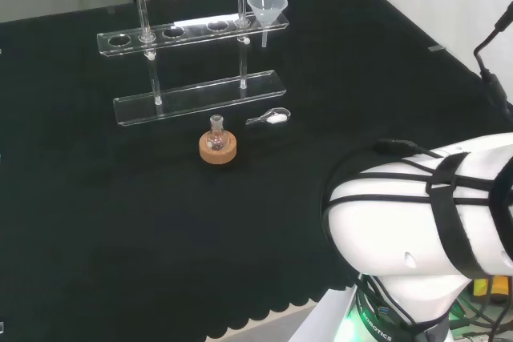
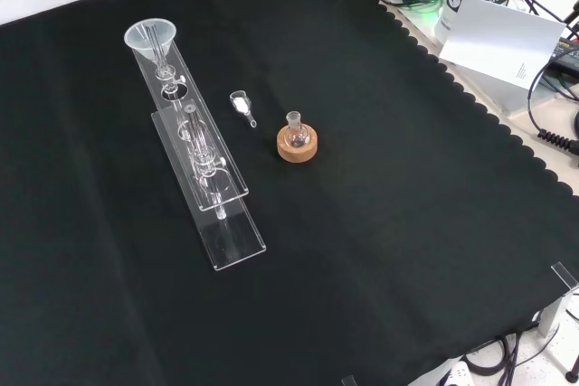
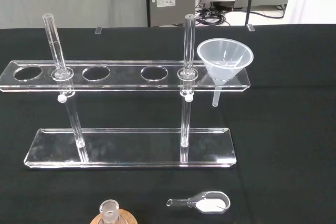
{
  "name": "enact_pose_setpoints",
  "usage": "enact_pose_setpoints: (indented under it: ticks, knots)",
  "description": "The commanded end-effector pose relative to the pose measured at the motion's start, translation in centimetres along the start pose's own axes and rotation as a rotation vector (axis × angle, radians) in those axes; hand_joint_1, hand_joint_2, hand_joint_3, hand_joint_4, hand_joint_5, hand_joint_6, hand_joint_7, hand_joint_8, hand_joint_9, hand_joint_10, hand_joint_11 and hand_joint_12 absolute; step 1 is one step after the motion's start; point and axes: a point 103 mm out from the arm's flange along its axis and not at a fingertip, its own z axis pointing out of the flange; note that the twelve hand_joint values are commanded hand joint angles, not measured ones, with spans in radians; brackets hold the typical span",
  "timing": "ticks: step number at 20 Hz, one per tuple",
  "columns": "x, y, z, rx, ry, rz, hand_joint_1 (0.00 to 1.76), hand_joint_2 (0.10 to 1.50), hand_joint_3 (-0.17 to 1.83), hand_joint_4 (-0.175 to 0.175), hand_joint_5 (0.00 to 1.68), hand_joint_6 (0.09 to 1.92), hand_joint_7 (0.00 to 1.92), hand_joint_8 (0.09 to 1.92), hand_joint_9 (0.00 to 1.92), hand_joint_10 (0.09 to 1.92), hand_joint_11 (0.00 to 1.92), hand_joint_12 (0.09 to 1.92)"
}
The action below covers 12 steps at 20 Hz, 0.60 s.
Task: Pick up the funnel from the transparent funnel stand.
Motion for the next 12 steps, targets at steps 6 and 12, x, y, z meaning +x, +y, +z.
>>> enact_pose_setpoints:
  ticks: [6, 12]
  knots:
    - [-0.7, 1.4, 0.6, 0.016, 0.006, 0.026, 0.0, 1.25, 0.39, 0.006, 0.1, 0.09, 0.0, 0.17, 0.01, 0.64, 0.0, 1.35]
    - [-1.1, 2.3, 2.2, 0.045, 0.011, 0.03, 0.0, 1.25, 0.38, 0.003, 0.1, 0.09, 0.0, 0.17, 0.01, 0.64, 0.0, 1.35]
